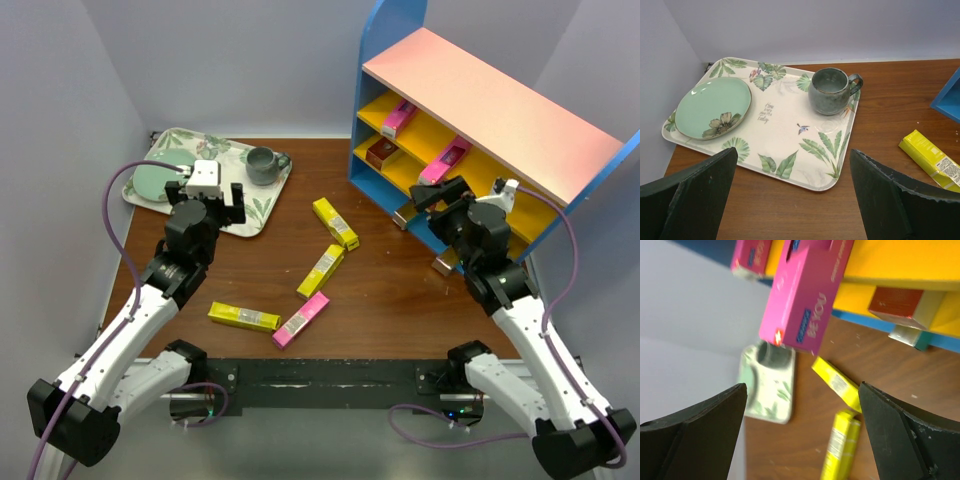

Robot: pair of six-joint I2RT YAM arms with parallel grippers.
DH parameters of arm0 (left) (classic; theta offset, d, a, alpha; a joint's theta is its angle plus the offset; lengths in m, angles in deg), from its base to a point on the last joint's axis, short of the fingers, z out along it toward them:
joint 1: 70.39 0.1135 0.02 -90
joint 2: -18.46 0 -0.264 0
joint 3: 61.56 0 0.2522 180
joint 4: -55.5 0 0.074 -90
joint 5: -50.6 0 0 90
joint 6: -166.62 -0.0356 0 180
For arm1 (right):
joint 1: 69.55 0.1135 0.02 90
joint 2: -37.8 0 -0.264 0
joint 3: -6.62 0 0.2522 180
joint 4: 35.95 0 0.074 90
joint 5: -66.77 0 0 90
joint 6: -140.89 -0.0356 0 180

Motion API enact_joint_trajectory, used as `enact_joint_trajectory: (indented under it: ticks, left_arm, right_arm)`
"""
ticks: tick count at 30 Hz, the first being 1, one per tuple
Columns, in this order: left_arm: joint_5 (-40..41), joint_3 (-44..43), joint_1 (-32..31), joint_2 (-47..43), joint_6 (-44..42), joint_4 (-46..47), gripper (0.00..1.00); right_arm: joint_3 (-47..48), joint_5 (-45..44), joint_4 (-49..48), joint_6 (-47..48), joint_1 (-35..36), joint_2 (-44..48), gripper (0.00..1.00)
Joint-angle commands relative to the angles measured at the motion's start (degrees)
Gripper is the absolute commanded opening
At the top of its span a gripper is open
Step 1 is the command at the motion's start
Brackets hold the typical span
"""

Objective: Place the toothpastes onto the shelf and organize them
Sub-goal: Place the toothpaste on the shelf.

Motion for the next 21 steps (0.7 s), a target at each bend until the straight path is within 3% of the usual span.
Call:
enact_joint_trajectory:
  ticks: [1, 5, 11, 21]
  left_arm:
    - [-0.6, -0.3, 0.5, -0.3, 1.0, 2.2, 1.0]
    - [-0.7, -0.3, 0.5, -0.4, 1.1, 2.2, 1.0]
    - [-0.6, -0.3, 0.5, -0.5, 1.1, 2.2, 1.0]
    - [-0.9, -0.3, 0.5, 0.1, 1.2, 2.2, 1.0]
  right_arm:
    - [3.6, 8.3, 9.6, 13.2, -0.2, 2.5, 0.98]
    - [7.5, 15.9, 15.2, 27.5, -0.2, 1.3, 0.98]
    - [16.7, 28.4, 21.5, 41.4, -0.2, -6.8, 0.98]
    - [28.1, 30.1, 24.4, 50.2, 0.0, -16.5, 0.98]
